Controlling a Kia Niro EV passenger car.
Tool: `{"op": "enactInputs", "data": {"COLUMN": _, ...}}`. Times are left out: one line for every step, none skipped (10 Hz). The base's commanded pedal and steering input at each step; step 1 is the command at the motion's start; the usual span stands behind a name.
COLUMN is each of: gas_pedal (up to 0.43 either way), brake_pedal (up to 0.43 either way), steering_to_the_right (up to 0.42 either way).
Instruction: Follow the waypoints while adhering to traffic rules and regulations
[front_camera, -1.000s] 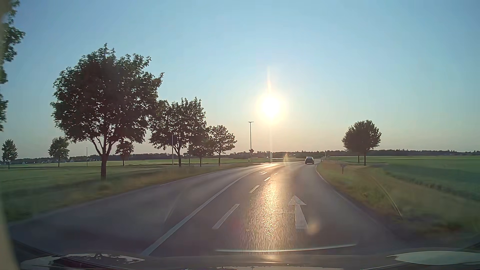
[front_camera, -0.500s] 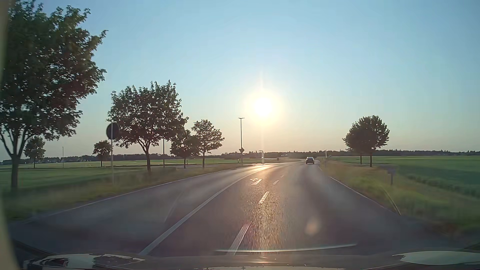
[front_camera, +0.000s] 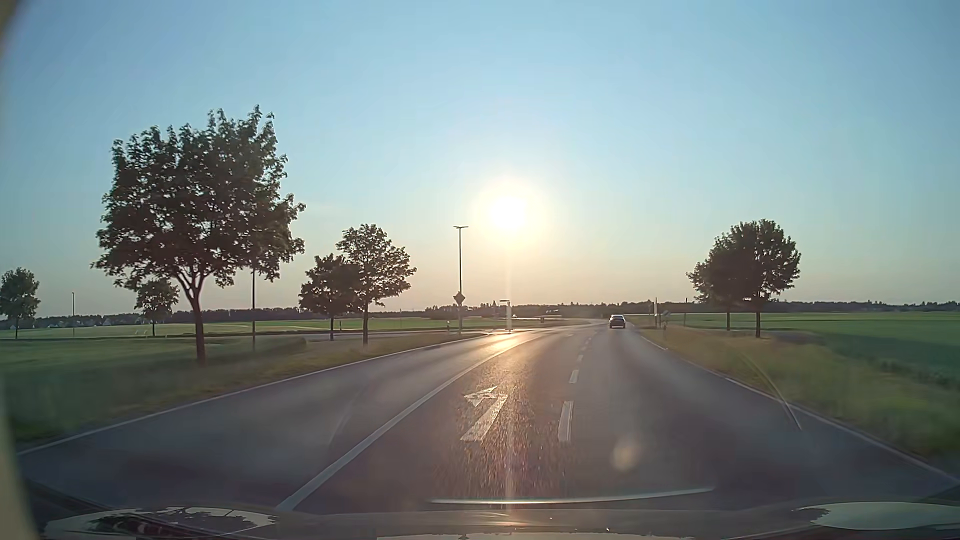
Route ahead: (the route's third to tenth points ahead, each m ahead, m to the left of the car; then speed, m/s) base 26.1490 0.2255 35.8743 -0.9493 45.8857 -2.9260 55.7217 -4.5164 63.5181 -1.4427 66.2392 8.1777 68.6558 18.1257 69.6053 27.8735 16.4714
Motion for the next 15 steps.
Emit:
{"op": "enactInputs", "data": {"gas_pedal": 0.0, "brake_pedal": 0.03, "steering_to_the_right": 0.025}}
{"op": "enactInputs", "data": {"gas_pedal": 0.0, "brake_pedal": 0.055, "steering_to_the_right": 0.025}}
{"op": "enactInputs", "data": {"gas_pedal": 0.0, "brake_pedal": 0.104, "steering_to_the_right": 0.024}}
{"op": "enactInputs", "data": {"gas_pedal": 0.0, "brake_pedal": 0.152, "steering_to_the_right": 0.024}}
{"op": "enactInputs", "data": {"gas_pedal": 0.0, "brake_pedal": 0.177, "steering_to_the_right": 0.025}}
{"op": "enactInputs", "data": {"gas_pedal": 0.0, "brake_pedal": 0.189, "steering_to_the_right": 0.025}}
{"op": "enactInputs", "data": {"gas_pedal": 0.0, "brake_pedal": 0.201, "steering_to_the_right": 0.025}}
{"op": "enactInputs", "data": {"gas_pedal": 0.0, "brake_pedal": 0.213, "steering_to_the_right": 0.024}}
{"op": "enactInputs", "data": {"gas_pedal": 0.0, "brake_pedal": 0.238, "steering_to_the_right": 0.025}}
{"op": "enactInputs", "data": {"gas_pedal": 0.0, "brake_pedal": 0.256, "steering_to_the_right": 0.024}}
{"op": "enactInputs", "data": {"gas_pedal": 0.0, "brake_pedal": 0.268, "steering_to_the_right": 0.024}}
{"op": "enactInputs", "data": {"gas_pedal": 0.0, "brake_pedal": 0.28, "steering_to_the_right": 0.024}}
{"op": "enactInputs", "data": {"gas_pedal": 0.0, "brake_pedal": 0.28, "steering_to_the_right": 0.024}}
{"op": "enactInputs", "data": {"gas_pedal": 0.0, "brake_pedal": 0.287, "steering_to_the_right": 0.025}}
{"op": "enactInputs", "data": {"gas_pedal": 0.0, "brake_pedal": 0.287, "steering_to_the_right": 0.024}}
